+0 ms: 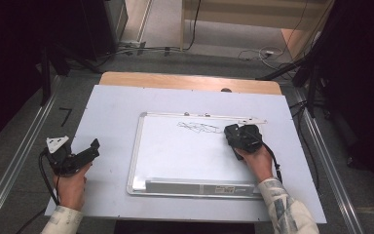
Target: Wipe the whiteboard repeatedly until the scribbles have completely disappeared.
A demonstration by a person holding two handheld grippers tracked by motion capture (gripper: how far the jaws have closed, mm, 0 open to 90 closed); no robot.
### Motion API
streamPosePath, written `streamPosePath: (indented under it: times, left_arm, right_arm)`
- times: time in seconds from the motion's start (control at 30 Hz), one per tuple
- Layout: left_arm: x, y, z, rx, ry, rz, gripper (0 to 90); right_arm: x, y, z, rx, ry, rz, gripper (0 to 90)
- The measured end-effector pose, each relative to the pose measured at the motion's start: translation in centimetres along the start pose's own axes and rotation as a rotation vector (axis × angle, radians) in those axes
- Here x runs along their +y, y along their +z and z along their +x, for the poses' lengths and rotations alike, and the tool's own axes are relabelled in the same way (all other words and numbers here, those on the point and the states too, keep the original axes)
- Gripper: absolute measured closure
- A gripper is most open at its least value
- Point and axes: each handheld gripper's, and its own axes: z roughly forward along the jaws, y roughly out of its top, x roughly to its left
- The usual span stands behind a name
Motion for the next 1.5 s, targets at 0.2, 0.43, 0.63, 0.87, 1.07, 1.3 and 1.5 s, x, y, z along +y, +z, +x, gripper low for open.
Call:
streamPosePath:
  times: [0.2, 0.43, 0.63, 0.87, 1.07, 1.3, 1.5]
  left_arm:
    - [0.1, 0.2, -0.3, -0.002, 0.007, 0.003, 4.2]
    - [0.0, 0.1, -0.1, 0.0, 0.002, 0.003, 4.2]
    - [0.0, 0.1, 0.0, 0.0, 0.001, 0.003, 4.2]
    - [0.1, 0.2, -0.2, -0.003, 0.006, 0.004, 4.2]
    - [0.1, 0.2, -0.3, -0.005, 0.007, 0.004, 4.2]
    - [0.1, 0.2, -0.2, -0.005, 0.005, 0.003, 4.2]
    - [0.1, 0.2, -0.2, -0.007, 0.007, 0.004, 4.5]
  right_arm:
    - [0.0, 0.1, 1.3, 0.037, -0.029, -0.008, 38.5]
    - [0.1, 0.1, 0.9, 0.036, -0.03, -0.006, 38.5]
    - [0.2, 0.4, 0.3, 0.038, -0.029, -0.013, 38.5]
    - [0.8, 0.9, 0.9, 0.049, -0.048, -0.02, 38.5]
    - [1.1, 1.3, 1.1, 0.06, -0.058, -0.022, 38.5]
    - [1.8, 1.9, 1.9, 0.071, -0.077, -0.025, 38.6]
    - [2.0, 2.1, 2.0, 0.085, -0.087, -0.027, 38.5]
